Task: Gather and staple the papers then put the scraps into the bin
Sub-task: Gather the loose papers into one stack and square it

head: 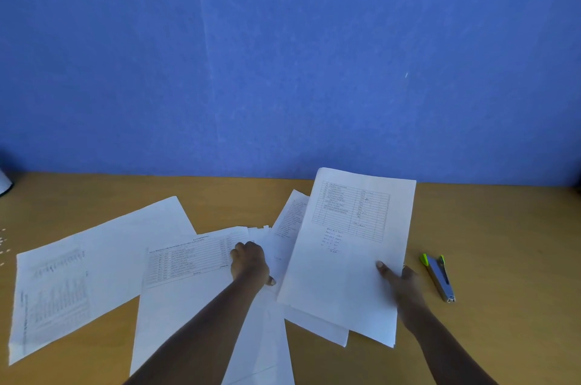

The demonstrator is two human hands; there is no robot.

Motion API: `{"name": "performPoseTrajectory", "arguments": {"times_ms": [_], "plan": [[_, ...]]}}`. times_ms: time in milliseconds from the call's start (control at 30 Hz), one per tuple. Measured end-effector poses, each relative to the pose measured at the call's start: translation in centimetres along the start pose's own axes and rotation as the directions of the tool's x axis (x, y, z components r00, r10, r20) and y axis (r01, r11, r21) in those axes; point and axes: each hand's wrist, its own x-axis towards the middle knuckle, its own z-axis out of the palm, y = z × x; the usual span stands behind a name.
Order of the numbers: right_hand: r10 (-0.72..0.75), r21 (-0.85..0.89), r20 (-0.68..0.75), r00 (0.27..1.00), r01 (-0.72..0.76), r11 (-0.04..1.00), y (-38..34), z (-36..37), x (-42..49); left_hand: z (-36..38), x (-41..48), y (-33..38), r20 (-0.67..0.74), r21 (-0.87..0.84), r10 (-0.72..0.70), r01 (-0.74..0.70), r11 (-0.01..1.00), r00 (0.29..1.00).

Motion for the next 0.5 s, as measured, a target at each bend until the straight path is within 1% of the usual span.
{"name": "performPoseTrajectory", "arguments": {"times_ms": [100,333,433,500], "plan": [[0.007,-0.002,-0.002,1.000,-0.007,1.000,0.04,0.04,0.08,0.01,0.08,0.06,-0.001,0.002,0.019,-0.019,1.000,1.000],[0.017,0.010,-0.001,1.000,-0.017,1.000,0.21,0.08,0.27,-0.23,0.06,0.06,0.117,-0.115,-0.014,0.027,0.993,0.993],[0.011,0.016,0.001,1.000,-0.011,1.000,0.01,0.13,0.22,-0.59,0.05,-0.06,0.169,-0.114,-0.035,0.055,0.992,0.985],[0.008,0.025,0.012,1.000,-0.009,1.000,0.02,0.19,0.23,-0.58,0.10,-0.30,0.176,-0.103,-0.052,0.071,0.992,0.983]]}}
